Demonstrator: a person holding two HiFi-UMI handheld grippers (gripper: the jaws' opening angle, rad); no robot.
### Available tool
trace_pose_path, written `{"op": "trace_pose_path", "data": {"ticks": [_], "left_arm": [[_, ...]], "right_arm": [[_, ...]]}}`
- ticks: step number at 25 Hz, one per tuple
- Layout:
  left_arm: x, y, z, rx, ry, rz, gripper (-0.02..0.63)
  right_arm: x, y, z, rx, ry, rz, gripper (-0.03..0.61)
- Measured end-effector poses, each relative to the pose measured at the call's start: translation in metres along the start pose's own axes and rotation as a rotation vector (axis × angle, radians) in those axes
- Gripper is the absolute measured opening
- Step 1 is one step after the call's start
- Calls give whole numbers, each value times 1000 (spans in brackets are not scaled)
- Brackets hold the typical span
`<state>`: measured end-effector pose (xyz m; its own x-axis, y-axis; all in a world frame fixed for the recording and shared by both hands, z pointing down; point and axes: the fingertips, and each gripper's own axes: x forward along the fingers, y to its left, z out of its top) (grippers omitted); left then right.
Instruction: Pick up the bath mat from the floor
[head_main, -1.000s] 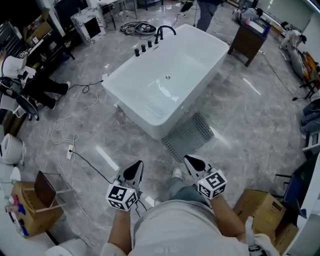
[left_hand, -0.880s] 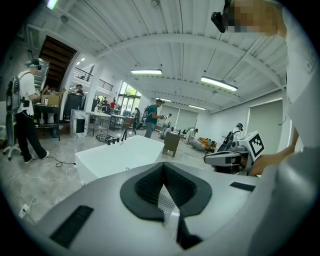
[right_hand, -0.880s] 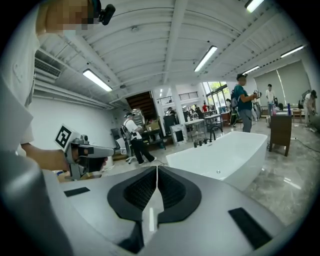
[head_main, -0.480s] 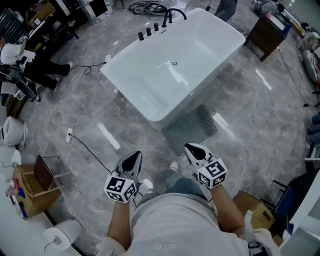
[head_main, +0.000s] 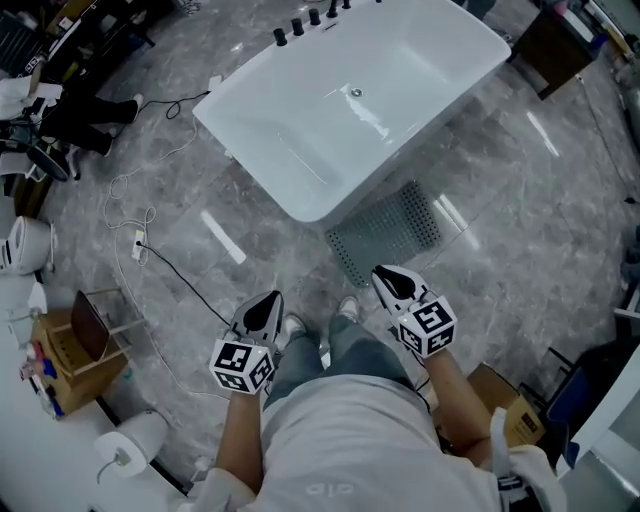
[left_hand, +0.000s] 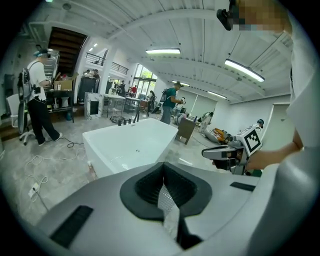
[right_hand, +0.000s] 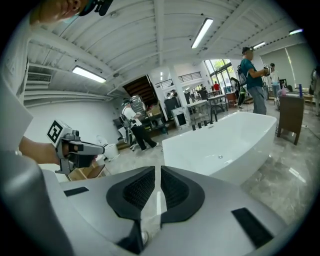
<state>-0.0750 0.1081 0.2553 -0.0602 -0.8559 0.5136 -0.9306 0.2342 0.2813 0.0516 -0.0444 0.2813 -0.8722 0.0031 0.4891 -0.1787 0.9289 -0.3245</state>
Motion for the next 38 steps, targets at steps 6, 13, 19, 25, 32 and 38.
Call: {"op": "trace_pose_path", "data": {"ticks": [6, 13, 19, 25, 32, 38], "left_arm": [[32, 7, -11, 10, 53, -27, 17], [62, 21, -48, 15, 142, -76, 17], [94, 43, -73, 30, 217, -135, 17], [117, 65, -108, 42, 299, -191, 18], [134, 88, -156, 51, 389, -224, 20], [154, 107, -194, 72, 448, -215, 21]], "right_arm": [[22, -21, -22, 26, 57, -12, 97], [38, -37, -57, 73, 110, -64, 156], [57, -52, -85, 102, 151, -132, 181], [81, -65, -140, 134, 225, -204, 203], [102, -77, -205, 185, 300, -268, 226], [128, -94, -261, 204, 351, -290, 256]]}}
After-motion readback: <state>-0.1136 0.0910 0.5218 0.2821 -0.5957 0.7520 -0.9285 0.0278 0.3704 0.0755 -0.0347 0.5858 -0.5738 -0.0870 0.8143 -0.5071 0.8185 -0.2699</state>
